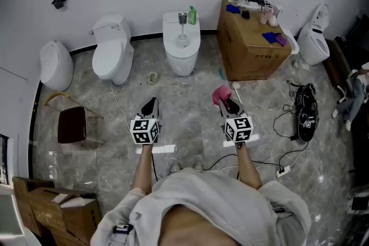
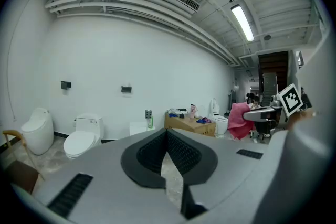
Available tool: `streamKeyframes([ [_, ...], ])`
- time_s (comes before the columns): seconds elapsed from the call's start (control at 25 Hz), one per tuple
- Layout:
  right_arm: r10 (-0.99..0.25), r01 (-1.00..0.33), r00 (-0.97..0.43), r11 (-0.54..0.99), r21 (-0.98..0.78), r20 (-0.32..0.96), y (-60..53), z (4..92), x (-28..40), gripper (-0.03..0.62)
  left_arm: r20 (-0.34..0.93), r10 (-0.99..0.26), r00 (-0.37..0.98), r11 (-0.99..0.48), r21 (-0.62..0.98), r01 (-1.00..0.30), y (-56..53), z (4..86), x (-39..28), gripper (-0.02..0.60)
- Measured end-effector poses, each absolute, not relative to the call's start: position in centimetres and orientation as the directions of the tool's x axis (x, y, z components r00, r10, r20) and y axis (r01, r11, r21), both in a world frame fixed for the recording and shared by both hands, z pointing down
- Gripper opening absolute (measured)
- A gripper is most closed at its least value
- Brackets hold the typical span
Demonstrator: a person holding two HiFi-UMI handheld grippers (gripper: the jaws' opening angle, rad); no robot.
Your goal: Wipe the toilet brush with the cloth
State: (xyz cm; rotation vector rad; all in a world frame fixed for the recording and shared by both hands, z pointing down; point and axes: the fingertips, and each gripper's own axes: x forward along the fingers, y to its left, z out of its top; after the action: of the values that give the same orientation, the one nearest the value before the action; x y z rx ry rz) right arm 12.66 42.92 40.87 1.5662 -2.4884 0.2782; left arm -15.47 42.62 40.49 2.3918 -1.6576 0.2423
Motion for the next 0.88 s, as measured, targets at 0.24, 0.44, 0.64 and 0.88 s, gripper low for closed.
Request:
streamKeyframes([
  [0.24,-0.855,-0.893,-0.443,0.448,-0.046,0.270,42.3,41.2,14.1,0.098,0.257,-0.904,0.341,-0.328,0.091,-0.940,41.8,40.6,-13.4,0.018],
  [0.44,-0.839,-0.879,-0.469,0.474,-0.053,0.276,42.1,41.7,15.6,0.098,0.264,-0.905,0.333,-0.323,0.081,-0.943,41.8,40.9,-11.1,0.018],
  [0.64,-0.826,-0.870,-0.485,0.489,-0.063,0.285,41.6,42.8,15.8,0.098,0.290,-0.903,0.317,-0.309,0.076,-0.948,42.1,42.2,-10.9,0.018],
  [0.88,-0.814,-0.862,-0.499,0.500,-0.079,0.298,40.1,43.7,15.8,0.098,0.308,-0.900,0.309,-0.299,0.081,-0.951,40.7,43.0,-10.8,0.018],
])
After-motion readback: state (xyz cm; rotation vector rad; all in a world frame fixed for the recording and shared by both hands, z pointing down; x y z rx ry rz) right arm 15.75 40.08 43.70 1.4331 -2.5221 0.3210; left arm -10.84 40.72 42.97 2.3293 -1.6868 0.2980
